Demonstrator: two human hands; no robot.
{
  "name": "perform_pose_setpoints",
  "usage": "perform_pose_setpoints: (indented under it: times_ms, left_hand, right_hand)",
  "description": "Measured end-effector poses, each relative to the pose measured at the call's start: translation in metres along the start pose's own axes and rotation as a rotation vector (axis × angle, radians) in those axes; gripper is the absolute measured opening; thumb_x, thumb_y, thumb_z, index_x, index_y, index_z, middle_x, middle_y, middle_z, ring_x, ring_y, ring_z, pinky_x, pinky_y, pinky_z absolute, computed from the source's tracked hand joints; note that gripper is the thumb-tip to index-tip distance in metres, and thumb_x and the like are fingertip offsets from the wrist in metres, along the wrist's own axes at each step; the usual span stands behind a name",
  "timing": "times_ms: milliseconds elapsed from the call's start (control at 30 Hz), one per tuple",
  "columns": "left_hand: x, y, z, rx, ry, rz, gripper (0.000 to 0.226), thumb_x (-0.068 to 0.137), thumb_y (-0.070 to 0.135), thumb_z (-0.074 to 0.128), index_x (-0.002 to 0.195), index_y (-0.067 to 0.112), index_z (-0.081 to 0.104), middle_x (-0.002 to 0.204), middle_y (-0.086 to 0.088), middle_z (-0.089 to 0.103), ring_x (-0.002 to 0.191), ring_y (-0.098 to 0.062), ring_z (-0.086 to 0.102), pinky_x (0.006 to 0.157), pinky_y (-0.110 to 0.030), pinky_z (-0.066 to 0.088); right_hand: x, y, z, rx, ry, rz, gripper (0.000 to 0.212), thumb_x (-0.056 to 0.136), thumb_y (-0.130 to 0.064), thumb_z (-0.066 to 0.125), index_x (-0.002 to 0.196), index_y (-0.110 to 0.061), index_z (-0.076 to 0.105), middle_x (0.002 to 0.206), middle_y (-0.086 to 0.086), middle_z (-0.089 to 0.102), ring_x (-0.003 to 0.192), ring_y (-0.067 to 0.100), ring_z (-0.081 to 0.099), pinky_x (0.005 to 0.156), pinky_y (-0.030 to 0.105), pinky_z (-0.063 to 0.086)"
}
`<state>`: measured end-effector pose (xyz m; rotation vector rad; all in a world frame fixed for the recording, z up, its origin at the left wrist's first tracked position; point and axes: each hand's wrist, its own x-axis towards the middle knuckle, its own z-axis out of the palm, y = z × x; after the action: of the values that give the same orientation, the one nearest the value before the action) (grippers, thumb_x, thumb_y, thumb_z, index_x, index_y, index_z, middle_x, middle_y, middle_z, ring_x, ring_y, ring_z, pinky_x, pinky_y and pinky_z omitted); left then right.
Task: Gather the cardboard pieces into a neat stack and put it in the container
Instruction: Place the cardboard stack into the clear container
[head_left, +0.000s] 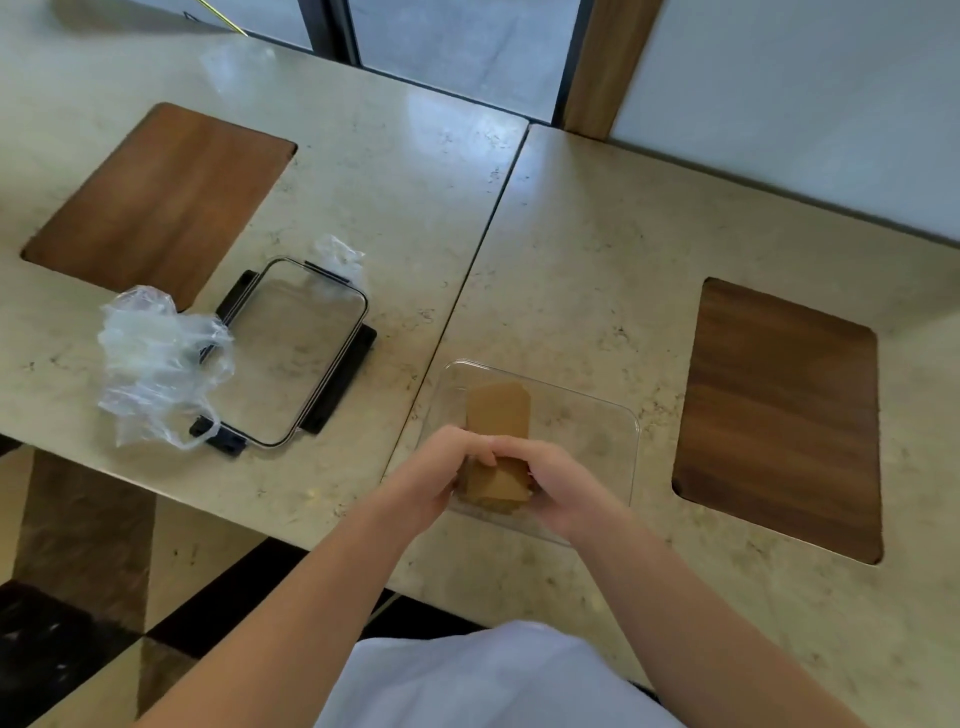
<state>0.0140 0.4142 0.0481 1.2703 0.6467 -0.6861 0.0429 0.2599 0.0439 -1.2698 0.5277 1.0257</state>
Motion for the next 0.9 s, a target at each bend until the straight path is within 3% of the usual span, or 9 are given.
perform_pose_setpoints:
  times_ms: [100, 200, 267, 333, 400, 533, 667, 767, 900]
  left_hand:
    - [0.003, 0.004, 0.0, -0.051, 0.089, -0.02, 0.051, 0.06, 0.024, 0.056, 0.103, 0.002, 0.072, 0.084, -0.008, 0.074, 0.081, -0.023, 0.068, 0.07, -0.035, 0.057]
    - [0.013, 0.011, -0.003, -0.11, 0.135, -0.018, 0.03, 0.084, 0.038, 0.055, 0.089, 0.012, 0.068, 0.065, 0.0, 0.072, 0.053, -0.009, 0.069, 0.048, -0.023, 0.053]
    - [0.019, 0.015, 0.0, -0.089, 0.17, -0.05, 0.04, 0.095, 0.052, 0.052, 0.099, 0.018, 0.074, 0.076, -0.002, 0.08, 0.065, -0.014, 0.076, 0.055, -0.027, 0.06]
    - [0.023, 0.015, 0.006, -0.007, 0.223, -0.081, 0.051, 0.097, 0.059, 0.05, 0.12, 0.018, 0.071, 0.102, -0.008, 0.08, 0.09, -0.025, 0.077, 0.082, -0.04, 0.063]
    - [0.027, 0.013, 0.009, 0.039, 0.268, -0.086, 0.056, 0.1, 0.056, 0.048, 0.133, 0.012, 0.061, 0.117, -0.011, 0.072, 0.103, -0.028, 0.071, 0.096, -0.048, 0.058]
    - [0.029, 0.012, 0.01, 0.053, 0.328, -0.038, 0.044, 0.102, 0.046, 0.051, 0.133, 0.014, 0.051, 0.112, -0.006, 0.065, 0.099, -0.024, 0.066, 0.084, -0.042, 0.058]
    - [0.028, 0.015, 0.011, 0.176, 0.351, 0.052, 0.037, 0.105, 0.038, 0.046, 0.139, 0.023, 0.048, 0.112, 0.0, 0.063, 0.101, -0.021, 0.063, 0.087, -0.041, 0.054]
    - [0.028, 0.017, 0.01, 0.184, 0.327, 0.094, 0.033, 0.106, 0.033, 0.044, 0.139, 0.028, 0.048, 0.115, -0.001, 0.065, 0.102, -0.019, 0.064, 0.082, -0.038, 0.054]
    - [0.027, 0.021, 0.006, 0.227, 0.293, 0.089, 0.044, 0.1, 0.038, 0.044, 0.143, 0.031, 0.046, 0.121, -0.002, 0.066, 0.106, -0.021, 0.064, 0.092, -0.042, 0.053]
  right_hand:
    - [0.013, 0.003, 0.013, 0.002, 0.048, -0.007, 0.036, 0.06, -0.035, 0.09, 0.087, -0.012, 0.085, 0.1, 0.014, 0.08, 0.093, 0.028, 0.078, 0.085, 0.045, 0.064]
    - [0.022, 0.001, 0.017, 0.064, 0.067, -0.005, 0.051, 0.061, -0.035, 0.092, 0.104, -0.009, 0.08, 0.104, 0.014, 0.08, 0.095, 0.028, 0.078, 0.077, 0.039, 0.063]
    - [0.025, 0.0, 0.022, 0.107, 0.068, -0.003, 0.055, 0.063, -0.029, 0.09, 0.111, -0.006, 0.075, 0.105, 0.016, 0.08, 0.094, 0.03, 0.078, 0.072, 0.037, 0.063]
    - [0.027, 0.0, 0.026, 0.122, 0.087, -0.007, 0.048, 0.071, -0.025, 0.083, 0.114, -0.005, 0.074, 0.104, 0.017, 0.079, 0.094, 0.03, 0.078, 0.068, 0.035, 0.062]
    - [0.028, 0.001, 0.027, 0.133, 0.103, -0.005, 0.036, 0.081, -0.02, 0.076, 0.114, -0.004, 0.074, 0.105, 0.018, 0.079, 0.096, 0.032, 0.077, 0.066, 0.034, 0.062]
    - [0.03, 0.002, 0.025, 0.085, 0.13, 0.02, 0.036, 0.085, -0.014, 0.073, 0.12, -0.006, 0.07, 0.112, 0.019, 0.077, 0.103, 0.034, 0.075, 0.078, 0.041, 0.063]
    - [0.028, 0.006, 0.027, 0.031, 0.167, -0.028, 0.064, 0.079, -0.014, 0.079, 0.137, -0.016, 0.053, 0.115, 0.012, 0.075, 0.1, 0.028, 0.074, 0.073, 0.038, 0.061]
    - [0.025, 0.01, 0.031, -0.028, 0.14, -0.091, 0.076, 0.067, -0.025, 0.078, 0.139, -0.029, 0.052, 0.117, 0.006, 0.075, 0.107, 0.026, 0.071, 0.09, 0.043, 0.059]
    - [0.024, 0.013, 0.038, 0.031, 0.1, -0.167, 0.056, 0.075, -0.035, 0.064, 0.131, -0.036, 0.06, 0.114, 0.001, 0.076, 0.107, 0.021, 0.071, 0.082, 0.038, 0.057]
